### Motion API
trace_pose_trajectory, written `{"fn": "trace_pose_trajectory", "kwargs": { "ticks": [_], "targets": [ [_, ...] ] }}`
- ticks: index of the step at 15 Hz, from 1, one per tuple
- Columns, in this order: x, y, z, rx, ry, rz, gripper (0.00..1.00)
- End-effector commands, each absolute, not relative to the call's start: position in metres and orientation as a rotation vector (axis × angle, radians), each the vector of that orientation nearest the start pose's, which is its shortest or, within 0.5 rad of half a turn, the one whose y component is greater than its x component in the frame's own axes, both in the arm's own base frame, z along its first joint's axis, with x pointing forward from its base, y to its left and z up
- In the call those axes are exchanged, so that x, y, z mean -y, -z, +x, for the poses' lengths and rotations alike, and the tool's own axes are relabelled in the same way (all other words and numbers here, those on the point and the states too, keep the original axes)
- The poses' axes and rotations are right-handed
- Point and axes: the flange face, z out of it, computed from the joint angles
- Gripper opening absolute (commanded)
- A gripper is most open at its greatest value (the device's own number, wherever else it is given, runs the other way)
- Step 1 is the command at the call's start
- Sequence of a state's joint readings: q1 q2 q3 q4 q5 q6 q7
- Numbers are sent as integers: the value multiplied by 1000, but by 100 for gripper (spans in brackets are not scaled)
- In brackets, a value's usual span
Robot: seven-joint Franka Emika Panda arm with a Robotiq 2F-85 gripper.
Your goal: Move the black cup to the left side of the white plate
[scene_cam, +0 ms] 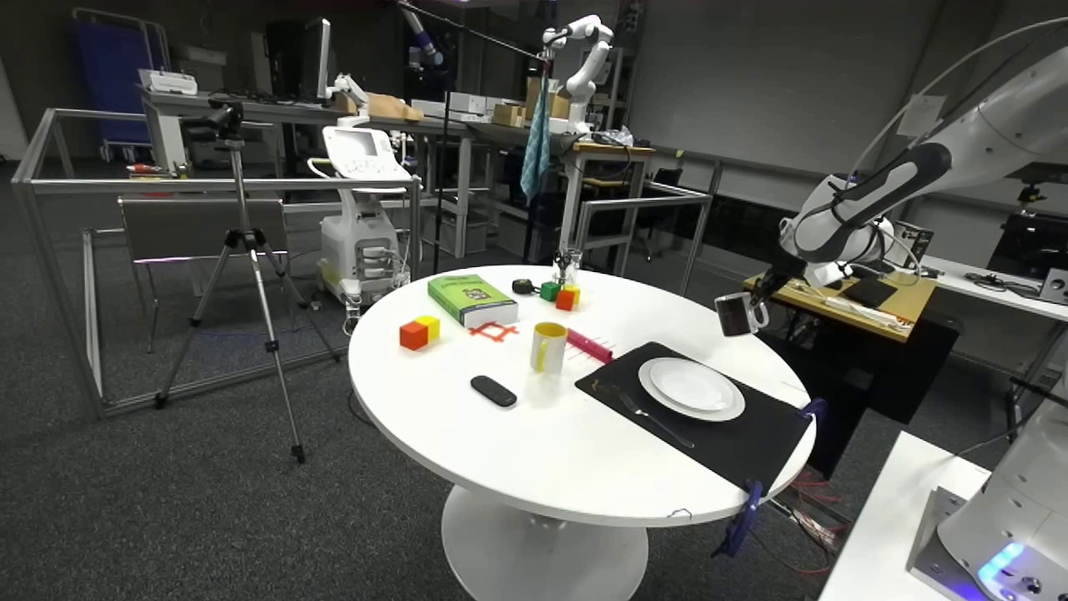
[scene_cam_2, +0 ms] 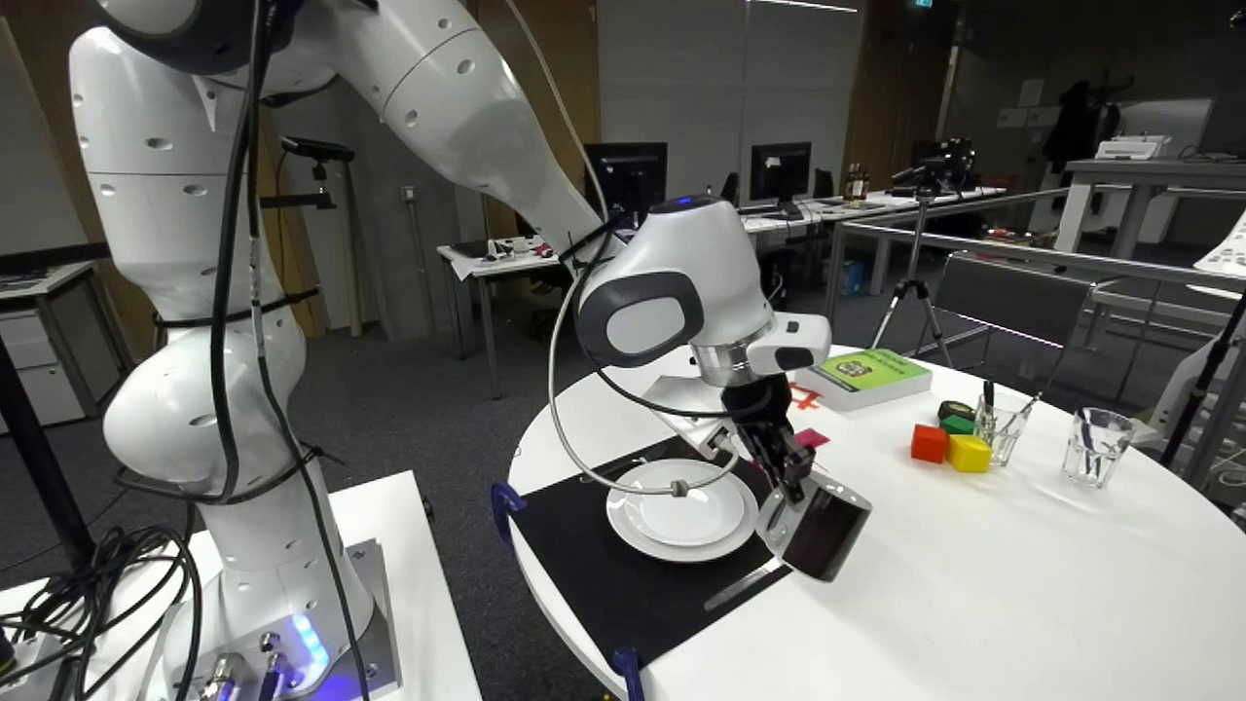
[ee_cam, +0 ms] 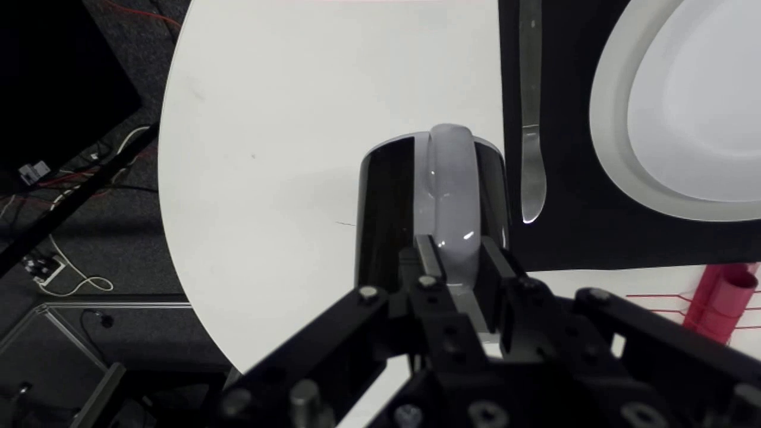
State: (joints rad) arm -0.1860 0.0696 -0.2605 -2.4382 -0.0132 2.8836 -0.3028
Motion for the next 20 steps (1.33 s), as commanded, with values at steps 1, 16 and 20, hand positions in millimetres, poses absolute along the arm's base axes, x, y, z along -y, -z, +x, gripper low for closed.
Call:
{"fn": "trace_pose_trajectory", "kwargs": {
  "ticks": [1, 16, 20],
  "targets": [
    [236, -311, 474, -261, 692, -3230, 5],
    [261, -263, 482, -255, 705, -3240, 5],
    [260, -255, 487, -223, 712, -3252, 5]
  ]
}}
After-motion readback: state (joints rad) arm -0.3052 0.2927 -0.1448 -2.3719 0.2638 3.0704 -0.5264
